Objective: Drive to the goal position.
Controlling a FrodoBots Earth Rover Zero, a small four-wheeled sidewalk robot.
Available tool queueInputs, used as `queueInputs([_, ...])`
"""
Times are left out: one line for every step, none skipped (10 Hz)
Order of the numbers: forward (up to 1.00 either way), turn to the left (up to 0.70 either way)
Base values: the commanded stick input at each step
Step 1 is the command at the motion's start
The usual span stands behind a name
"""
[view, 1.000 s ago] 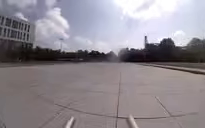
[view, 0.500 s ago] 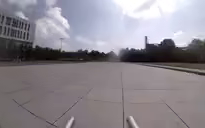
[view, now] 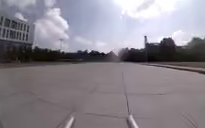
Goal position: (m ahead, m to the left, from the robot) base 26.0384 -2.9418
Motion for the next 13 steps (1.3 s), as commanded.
queueInputs([0.7, 0.05])
queueInputs([0.7, 0.05])
queueInputs([0.7, 0.05])
queueInputs([0.7, 0.05])
queueInputs([0.7, 0.05])
queueInputs([0.7, -0.13])
queueInputs([0.7, -0.3])
queueInputs([0.7, -0.3])
queueInputs([0.7, -0.3])
queueInputs([0.7, -0.3])
queueInputs([0.7, -0.01])
queueInputs([0.7, 0.05])
queueInputs([0.7, 0.05])
